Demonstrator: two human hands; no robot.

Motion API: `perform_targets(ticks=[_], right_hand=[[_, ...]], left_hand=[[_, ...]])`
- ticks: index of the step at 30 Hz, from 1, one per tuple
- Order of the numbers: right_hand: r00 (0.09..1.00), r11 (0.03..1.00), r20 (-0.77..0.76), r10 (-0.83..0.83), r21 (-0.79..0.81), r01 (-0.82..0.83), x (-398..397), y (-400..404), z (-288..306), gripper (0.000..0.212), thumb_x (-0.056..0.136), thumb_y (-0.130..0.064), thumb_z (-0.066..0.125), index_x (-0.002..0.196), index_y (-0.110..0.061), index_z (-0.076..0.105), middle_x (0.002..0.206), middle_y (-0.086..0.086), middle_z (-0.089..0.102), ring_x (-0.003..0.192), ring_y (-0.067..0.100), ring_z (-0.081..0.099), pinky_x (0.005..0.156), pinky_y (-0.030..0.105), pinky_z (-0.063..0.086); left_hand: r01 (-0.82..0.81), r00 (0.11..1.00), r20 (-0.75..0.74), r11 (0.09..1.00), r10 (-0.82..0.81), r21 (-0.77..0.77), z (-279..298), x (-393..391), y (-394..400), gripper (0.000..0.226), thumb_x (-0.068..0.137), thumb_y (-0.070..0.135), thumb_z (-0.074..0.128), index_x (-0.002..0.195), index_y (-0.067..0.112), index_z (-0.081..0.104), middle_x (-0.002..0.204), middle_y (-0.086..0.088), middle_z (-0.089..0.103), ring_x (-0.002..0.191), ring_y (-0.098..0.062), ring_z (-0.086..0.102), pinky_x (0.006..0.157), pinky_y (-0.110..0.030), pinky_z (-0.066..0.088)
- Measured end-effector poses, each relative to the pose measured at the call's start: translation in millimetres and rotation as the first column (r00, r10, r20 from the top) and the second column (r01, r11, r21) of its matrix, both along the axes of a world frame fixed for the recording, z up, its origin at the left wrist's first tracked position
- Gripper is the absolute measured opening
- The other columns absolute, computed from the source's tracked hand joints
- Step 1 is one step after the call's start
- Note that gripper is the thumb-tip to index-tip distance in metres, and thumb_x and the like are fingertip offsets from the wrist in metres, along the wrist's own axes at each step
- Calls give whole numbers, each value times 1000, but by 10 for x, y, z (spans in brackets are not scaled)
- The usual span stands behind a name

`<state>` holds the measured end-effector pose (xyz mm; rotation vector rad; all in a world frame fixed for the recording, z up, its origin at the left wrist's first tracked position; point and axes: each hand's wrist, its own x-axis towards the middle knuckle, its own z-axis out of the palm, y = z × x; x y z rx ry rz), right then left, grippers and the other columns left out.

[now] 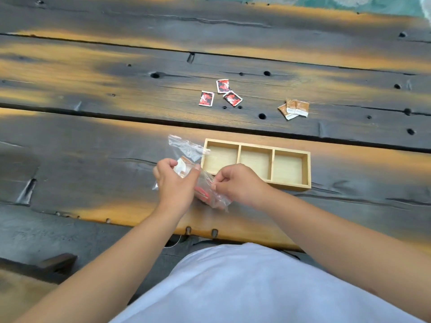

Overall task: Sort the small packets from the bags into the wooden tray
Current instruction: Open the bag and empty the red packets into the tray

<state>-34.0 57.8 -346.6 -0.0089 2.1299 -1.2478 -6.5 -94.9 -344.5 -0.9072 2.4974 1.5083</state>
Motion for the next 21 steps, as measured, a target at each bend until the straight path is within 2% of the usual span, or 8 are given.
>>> perform_targets(ticks=[3, 5, 7, 10, 13, 16, 19, 21], right_hand=[[995, 996, 39, -88, 19, 87, 116, 266, -7, 17, 85, -12, 69, 70, -19, 67, 69, 0, 68, 65, 16, 64, 66, 36, 58], [988, 989, 54, -147, 23, 146, 196, 426, -12, 18, 84, -12, 69, 68, -19, 63, 68, 0, 65, 66, 17, 61, 69, 38, 57], [980, 982, 64, -191, 12, 190, 275, 558, -9, 19, 83, -11, 69, 67, -17, 61, 65, 0, 63, 64, 18, 58, 67, 40, 55], [969, 972, 75, -233, 5, 234, 361, 708, -2, 14, 82, -10, 69, 70, -14, 63, 67, 0, 64, 67, 18, 60, 69, 42, 55], [953, 958, 103, -284, -9, 287, 410, 824, -11, 17, 82, -9, 69, 68, -16, 62, 64, -1, 64, 59, 14, 60, 62, 35, 52], [938, 945, 147, -312, -52, 323, 448, 906, 6, 18, 84, -1, 63, 68, -12, 61, 61, 5, 64, 52, 15, 58, 55, 28, 48], [916, 929, 184, -357, -36, 369, 466, 947, -3, 18, 86, -6, 61, 69, -11, 60, 75, 21, 70, 67, 26, 67, 59, 30, 51], [926, 937, 143, -350, 26, 350, 479, 956, -51, 14, 83, -11, 64, 69, -15, 62, 79, 18, 75, 74, 28, 72, 65, 35, 57]], left_hand=[[144, 989, 38, 990, -144, -5, 39, 45, 232, 37, 84, 37, 68, 101, 18, 41, 107, 1, 42, 98, -18, 46, 80, -32, 39], [356, 913, 171, 929, -369, 106, 45, 63, 380, 29, 86, 41, 65, 90, 17, 49, 89, 2, 53, 84, -18, 53, 68, -30, 39], [491, 817, 236, 849, -526, 195, 24, 81, 503, 28, 87, 44, 62, 79, 18, 54, 78, 1, 58, 77, -17, 56, 70, -33, 43], [532, 794, 192, 812, -577, 238, 24, 59, 685, 22, 85, 35, 62, 69, 20, 59, 71, 1, 60, 72, -15, 56, 79, -42, 51], [554, 780, 189, 799, -596, 233, 23, 24, 832, 24, 88, 20, 60, 64, 19, 55, 65, 4, 55, 62, -11, 49, 63, -30, 41], [602, 756, 159, 769, -636, 215, -4, 16, 928, 23, 84, 12, 58, 63, 17, 52, 63, 3, 52, 62, -12, 46, 63, -27, 37], [717, 676, 142, 690, -723, 103, -28, 12, 937, 19, 85, 12, 58, 67, 17, 61, 62, 8, 55, 61, -9, 47, 60, -26, 37], [788, 606, 132, 614, -785, 36, -36, 6, 925, 18, 85, 11, 60, 69, 20, 64, 65, 9, 58, 62, -7, 49, 60, -25, 38]])
